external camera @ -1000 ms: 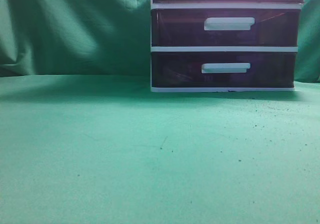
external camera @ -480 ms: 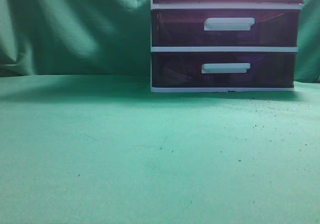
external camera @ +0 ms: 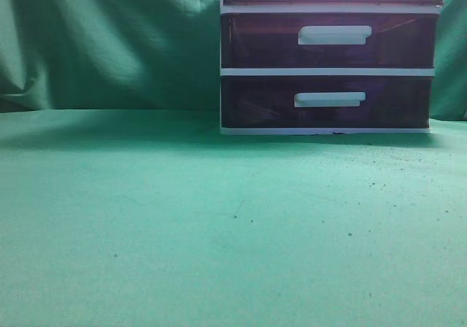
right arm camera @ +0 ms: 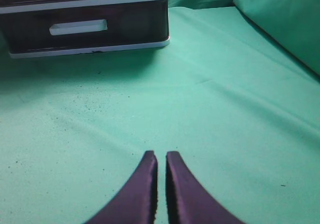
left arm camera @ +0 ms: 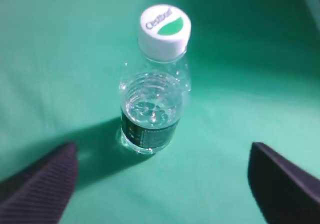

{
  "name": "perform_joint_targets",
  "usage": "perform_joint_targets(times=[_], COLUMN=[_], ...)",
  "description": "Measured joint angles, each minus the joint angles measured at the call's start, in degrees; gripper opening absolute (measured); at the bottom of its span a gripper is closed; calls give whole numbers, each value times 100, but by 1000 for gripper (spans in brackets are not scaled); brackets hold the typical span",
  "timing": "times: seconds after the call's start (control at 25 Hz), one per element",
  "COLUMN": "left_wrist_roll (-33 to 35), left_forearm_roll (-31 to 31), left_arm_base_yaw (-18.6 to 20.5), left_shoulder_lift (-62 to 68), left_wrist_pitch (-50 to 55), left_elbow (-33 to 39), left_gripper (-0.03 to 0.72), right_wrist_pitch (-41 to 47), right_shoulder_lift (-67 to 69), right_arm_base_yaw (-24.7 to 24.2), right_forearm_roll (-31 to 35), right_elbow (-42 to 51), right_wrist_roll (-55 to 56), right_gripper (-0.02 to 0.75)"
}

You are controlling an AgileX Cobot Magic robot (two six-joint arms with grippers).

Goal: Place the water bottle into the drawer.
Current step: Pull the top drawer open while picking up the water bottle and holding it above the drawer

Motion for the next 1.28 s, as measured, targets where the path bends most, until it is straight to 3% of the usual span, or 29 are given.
perform_joint_targets(times=[0.08, 0.64, 0.8, 0.92, 1.0, 1.04, 1.28], left_wrist_roll=[-11, -20, -10, -10, -10, -10, 34], left_forearm_roll=[0, 0, 11, 11, 11, 11, 23], left_arm_base_yaw=[0, 0, 0, 0, 8, 8, -10], left_shoulder_lift=[513, 3070, 3427, 3564, 3586, 3585, 3323], left_wrist_pitch=[-11, -323, -423, -614, -676, -686, -230], left_elbow=[-190, -1506, -1664, -1722, -1722, -1726, -1736], left_gripper=[650, 636, 433, 334, 333, 283, 290], right_wrist_pitch=[0, 0, 0, 0, 0, 0, -14], right_shoulder_lift=[0, 0, 0, 0, 0, 0, 0], right_arm_base_yaw=[0, 0, 0, 0, 0, 0, 0], right_forearm_roll=[0, 0, 0, 0, 0, 0, -12], right_elbow=[0, 0, 0, 0, 0, 0, 0], right_wrist_roll=[0, 0, 0, 0, 0, 0, 0], right_gripper=[48, 48, 48, 48, 48, 48, 48])
